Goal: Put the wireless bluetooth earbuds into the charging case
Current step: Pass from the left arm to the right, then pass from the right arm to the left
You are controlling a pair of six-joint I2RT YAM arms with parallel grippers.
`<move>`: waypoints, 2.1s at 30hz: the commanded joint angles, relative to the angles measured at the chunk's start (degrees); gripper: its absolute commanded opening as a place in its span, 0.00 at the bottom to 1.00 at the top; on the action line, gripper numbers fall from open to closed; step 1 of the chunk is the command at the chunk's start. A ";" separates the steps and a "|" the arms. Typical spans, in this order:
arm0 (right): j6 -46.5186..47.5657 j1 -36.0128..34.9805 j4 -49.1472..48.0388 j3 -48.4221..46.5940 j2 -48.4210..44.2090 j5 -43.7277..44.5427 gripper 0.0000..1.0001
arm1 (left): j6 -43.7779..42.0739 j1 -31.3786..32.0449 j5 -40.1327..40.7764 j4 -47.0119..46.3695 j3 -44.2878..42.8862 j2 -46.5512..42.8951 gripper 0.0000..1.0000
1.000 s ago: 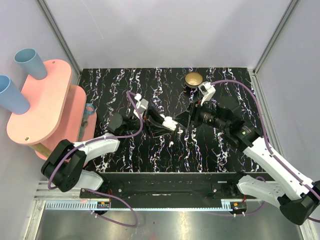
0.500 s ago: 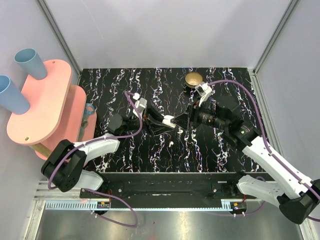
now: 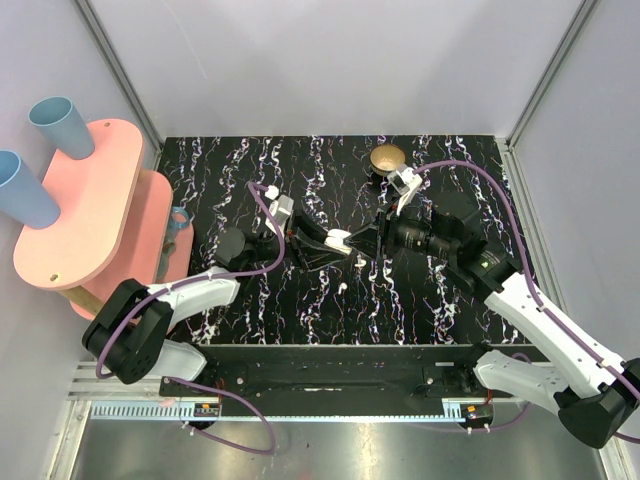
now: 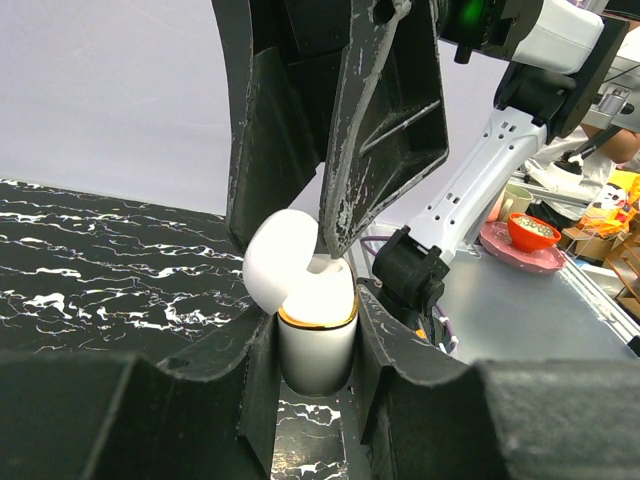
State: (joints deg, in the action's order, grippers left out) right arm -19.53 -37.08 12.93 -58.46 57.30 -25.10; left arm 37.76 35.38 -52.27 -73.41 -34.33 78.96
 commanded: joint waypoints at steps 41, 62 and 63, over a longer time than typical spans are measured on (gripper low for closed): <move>14.61 -1.94 -5.37 0.27 0.45 -1.79 0.00 | 6.28 -0.13 -0.29 -22.04 -5.23 4.27 0.33; 14.17 -3.17 -4.49 1.24 -2.10 7.70 0.00 | 4.61 -0.22 3.05 -21.95 -3.56 3.40 0.46; 13.73 -3.17 -4.75 1.33 -2.45 8.40 0.00 | 4.52 -0.22 2.97 -21.95 -3.55 3.31 0.46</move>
State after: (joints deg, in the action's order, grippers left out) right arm -4.78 -39.77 10.22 -57.10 56.75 -19.55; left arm 43.55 35.18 -50.94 -74.26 -37.17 83.00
